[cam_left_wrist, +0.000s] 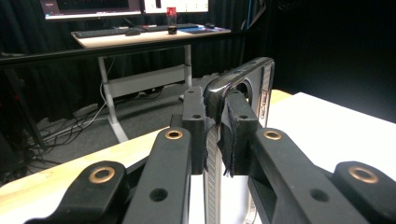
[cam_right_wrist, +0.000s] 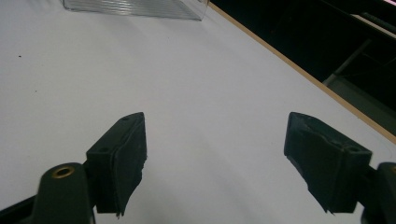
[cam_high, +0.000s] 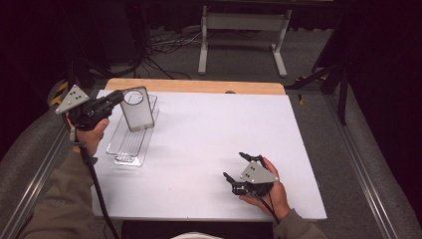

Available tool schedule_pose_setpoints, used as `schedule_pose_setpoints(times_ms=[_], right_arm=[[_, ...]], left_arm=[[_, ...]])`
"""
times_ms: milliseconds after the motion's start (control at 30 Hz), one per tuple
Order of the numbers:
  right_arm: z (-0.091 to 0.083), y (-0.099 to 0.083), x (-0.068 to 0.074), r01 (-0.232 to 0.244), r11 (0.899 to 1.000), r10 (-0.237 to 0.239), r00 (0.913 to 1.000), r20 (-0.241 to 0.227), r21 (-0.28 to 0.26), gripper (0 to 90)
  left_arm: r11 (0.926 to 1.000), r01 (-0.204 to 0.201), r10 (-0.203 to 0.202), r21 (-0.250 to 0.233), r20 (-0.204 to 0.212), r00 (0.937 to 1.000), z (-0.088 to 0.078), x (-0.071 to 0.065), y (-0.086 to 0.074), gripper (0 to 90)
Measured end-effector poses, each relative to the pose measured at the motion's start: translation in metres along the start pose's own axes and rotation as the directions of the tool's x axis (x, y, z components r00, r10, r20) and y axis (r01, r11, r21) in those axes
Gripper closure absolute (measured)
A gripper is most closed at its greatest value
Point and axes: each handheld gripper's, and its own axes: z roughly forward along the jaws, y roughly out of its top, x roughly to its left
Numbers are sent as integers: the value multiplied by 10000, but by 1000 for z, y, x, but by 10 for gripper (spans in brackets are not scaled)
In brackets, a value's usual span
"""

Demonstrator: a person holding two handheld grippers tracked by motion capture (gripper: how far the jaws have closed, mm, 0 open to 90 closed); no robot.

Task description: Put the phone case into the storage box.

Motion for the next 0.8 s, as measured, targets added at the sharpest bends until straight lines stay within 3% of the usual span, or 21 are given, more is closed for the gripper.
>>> schedule_pose_setpoints(times_ms=[267, 533, 800], right_arm=[[4, -1, 1, 55, 9998, -54, 9999, -113, 170, 224], [5, -2, 0, -32, 9995, 32, 10000, -16, 310, 230], [9, -5, 2, -135, 9987, 141, 9998, -113, 490, 234]], left_arm=[[9995, -199, 206, 243, -307, 9993, 6, 16, 9, 811], [9969, -244, 285, 745, -545, 9981, 22, 32, 5, 811], [9964, -150, 191, 829, -491, 9986, 38, 46, -2, 811]])
